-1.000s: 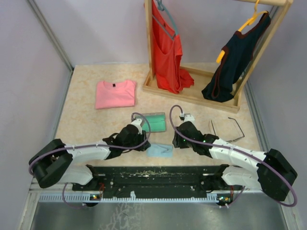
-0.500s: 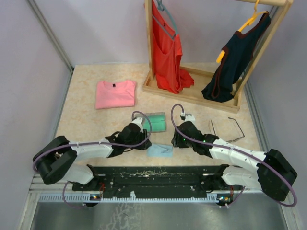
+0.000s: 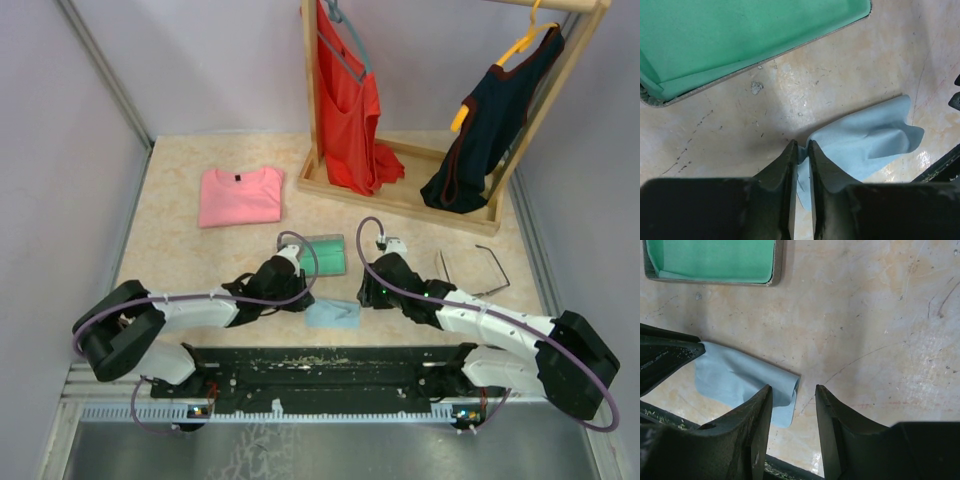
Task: Organize the sunglasses
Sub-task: Pick up the glasses cleaning cloth from the center of the board.
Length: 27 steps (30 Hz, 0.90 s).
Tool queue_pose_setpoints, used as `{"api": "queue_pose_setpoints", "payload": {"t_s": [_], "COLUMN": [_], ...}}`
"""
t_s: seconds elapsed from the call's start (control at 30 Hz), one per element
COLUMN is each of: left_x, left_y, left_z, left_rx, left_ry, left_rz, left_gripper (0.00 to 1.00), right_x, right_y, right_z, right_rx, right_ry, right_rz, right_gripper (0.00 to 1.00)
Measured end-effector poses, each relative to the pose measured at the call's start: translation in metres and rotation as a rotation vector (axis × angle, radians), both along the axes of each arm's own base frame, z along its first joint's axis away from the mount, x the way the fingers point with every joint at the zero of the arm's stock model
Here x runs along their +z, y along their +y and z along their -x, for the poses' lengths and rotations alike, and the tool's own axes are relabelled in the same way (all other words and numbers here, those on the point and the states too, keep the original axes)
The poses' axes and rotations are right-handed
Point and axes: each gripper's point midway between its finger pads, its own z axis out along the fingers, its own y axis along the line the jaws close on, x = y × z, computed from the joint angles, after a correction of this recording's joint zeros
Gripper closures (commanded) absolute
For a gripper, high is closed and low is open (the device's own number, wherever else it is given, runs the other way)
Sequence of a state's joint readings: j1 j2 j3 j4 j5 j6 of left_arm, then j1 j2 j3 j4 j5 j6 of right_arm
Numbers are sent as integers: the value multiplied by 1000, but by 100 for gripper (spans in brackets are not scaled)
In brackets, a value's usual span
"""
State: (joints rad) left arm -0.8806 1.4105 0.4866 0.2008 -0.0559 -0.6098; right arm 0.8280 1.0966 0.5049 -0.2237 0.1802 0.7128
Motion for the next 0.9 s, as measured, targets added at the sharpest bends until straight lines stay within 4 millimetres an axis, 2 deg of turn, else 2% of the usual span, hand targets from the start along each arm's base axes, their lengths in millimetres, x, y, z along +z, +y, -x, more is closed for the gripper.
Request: {"api": "queue_pose_setpoints", "payload": {"t_s": [0.13,0.17,0.4,0.63,0.9], "left_x": [0,0,-2,-3,-3], "left_y": [0,0,2,4,3], "left_z": [0,0,1,5,7], "left_rx": [-1,-1,-5,-30,-53], "left_ry": [1,0,1,-14,-24], "left_rz": [0,-1,-8,-2,4], "left_gripper": [99,100,100,100,100], "right_x": [0,0,-12,-20,-31], "right_y": [2,2,2,7,13], "right_z": [1,1,7,0,-1], "right_rx": [-7,-9,-27,-51,-39], "right_ry": [7,6,38,67,104], "right_rz": [-14,-22,-50,-76,-84], "right_gripper": [58,57,55,60,56]}}
